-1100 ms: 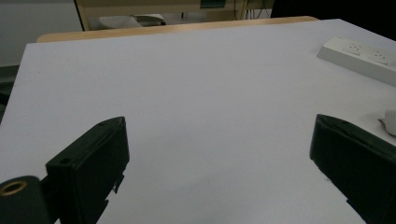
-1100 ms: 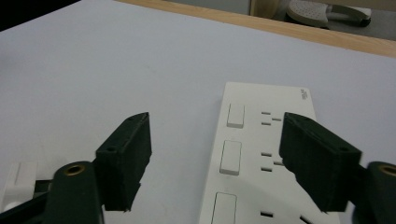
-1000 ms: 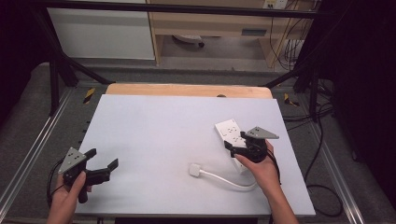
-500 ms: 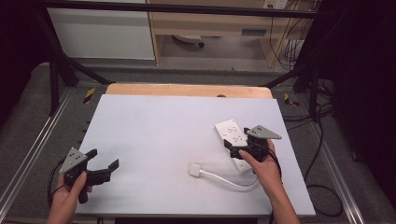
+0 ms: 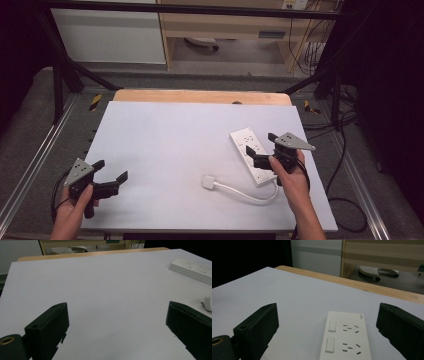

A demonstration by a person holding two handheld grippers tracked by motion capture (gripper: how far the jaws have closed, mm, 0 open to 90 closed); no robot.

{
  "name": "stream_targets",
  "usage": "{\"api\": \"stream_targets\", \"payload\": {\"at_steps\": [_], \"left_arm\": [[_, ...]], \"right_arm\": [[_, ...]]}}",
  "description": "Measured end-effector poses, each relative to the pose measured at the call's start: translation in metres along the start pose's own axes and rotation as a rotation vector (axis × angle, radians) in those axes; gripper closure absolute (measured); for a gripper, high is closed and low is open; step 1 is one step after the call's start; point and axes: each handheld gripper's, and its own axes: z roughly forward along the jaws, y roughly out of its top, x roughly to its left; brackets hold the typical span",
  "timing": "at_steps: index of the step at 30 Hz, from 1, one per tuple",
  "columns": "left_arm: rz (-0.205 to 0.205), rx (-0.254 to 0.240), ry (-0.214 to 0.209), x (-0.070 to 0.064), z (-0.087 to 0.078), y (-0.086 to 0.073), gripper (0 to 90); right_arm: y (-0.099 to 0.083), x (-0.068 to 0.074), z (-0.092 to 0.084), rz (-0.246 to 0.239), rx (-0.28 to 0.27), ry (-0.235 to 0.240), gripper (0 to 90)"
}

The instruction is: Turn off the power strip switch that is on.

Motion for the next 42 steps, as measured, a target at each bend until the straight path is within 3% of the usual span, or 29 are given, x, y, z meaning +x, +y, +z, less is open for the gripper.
{"api": "stream_targets", "payload": {"at_steps": [24, 34, 42], "left_arm": [[-0.01, -0.014, -0.001, 0.0, -0.003, 0.001, 4.6], [-0.012, -0.017, -0.001, 0.0, -0.003, 0.001, 4.6], [-0.011, -0.017, -0.001, 0.0, -0.003, 0.001, 4.6]], "right_arm": [[-0.008, -0.025, -0.041, 0.011, -0.028, -0.055, 5.3], [-0.021, -0.039, -0.055, -0.003, -0.036, -0.093, 5.7], [-0.035, -0.048, -0.056, -0.01, -0.015, -0.107, 4.0]]}}
